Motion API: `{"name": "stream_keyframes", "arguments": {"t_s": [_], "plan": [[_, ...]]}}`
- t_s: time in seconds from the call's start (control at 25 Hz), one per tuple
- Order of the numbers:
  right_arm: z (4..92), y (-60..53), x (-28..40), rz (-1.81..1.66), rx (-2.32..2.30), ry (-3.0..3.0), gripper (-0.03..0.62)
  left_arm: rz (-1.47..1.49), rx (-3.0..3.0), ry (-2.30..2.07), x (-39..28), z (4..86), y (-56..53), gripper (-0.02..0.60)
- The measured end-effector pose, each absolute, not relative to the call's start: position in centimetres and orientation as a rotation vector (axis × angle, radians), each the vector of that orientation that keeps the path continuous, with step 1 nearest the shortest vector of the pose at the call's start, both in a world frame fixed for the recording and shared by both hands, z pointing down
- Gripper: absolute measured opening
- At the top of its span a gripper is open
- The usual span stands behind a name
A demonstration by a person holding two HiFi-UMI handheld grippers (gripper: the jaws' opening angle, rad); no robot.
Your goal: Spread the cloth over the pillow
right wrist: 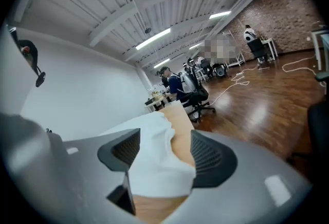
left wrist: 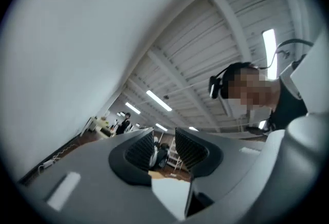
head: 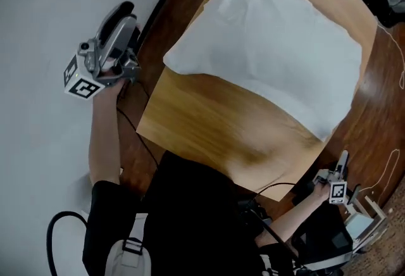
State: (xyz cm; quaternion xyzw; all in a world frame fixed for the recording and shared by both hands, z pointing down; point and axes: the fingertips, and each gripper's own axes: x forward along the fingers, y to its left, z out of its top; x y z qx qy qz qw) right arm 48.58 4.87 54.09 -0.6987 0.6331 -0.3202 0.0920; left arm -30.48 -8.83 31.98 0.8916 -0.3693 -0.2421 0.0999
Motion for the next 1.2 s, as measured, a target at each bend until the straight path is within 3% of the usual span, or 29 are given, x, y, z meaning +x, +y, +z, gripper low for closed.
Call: {"name": "stream_keyframes", "arguments": {"t_s": [0.12, 0.24, 0.48, 0.64, 0.68, 0.88, 0.96, 1.08, 1.2], "plan": [[51.8, 12.0, 43.6, -0.862, -2.054, 1.986, 0.307, -0.955, 2.668, -0.989, -31.7, 29.3, -0.9, 0.092], [46.9, 16.4, 37.1, -0.78, -1.861, 1.989, 0.262, -1.074, 2.688, -0.841, -31.0, 28.1, 4.5, 0.055], [37.7, 18.4, 27.3, -0.546, -1.491, 2.141, 0.187, -1.099, 2.776, -0.65, -25.4, 26.5, 10.2, 0.049], [33.3, 20.3, 20.6, -0.442, -1.064, 2.176, 0.009, -0.951, 2.912, -0.595, -21.7, 24.5, 14.0, 0.045], [32.5, 20.4, 18.9, -0.441, -0.949, 2.152, 0.003, -0.919, 2.946, -0.618, -21.2, 23.9, 14.9, 0.003], [32.2, 20.4, 12.8, -0.582, -0.665, 2.106, 0.003, -0.886, 2.952, -0.763, -17.9, 22.6, 19.0, 0.003], [32.7, 21.6, 13.1, -0.639, -0.655, 2.08, 0.003, -0.892, 2.93, -0.809, -15.7, 22.3, 20.8, 0.003], [32.0, 24.3, 16.1, -0.646, -0.663, 2.065, 0.083, -0.916, 2.918, -0.892, -12.6, 21.2, 24.0, 0.003], [30.2, 27.7, 19.0, -0.518, -0.672, 2.165, 0.092, -0.851, 2.974, -1.023, -10.1, 20.1, 27.5, 0.003]]}}
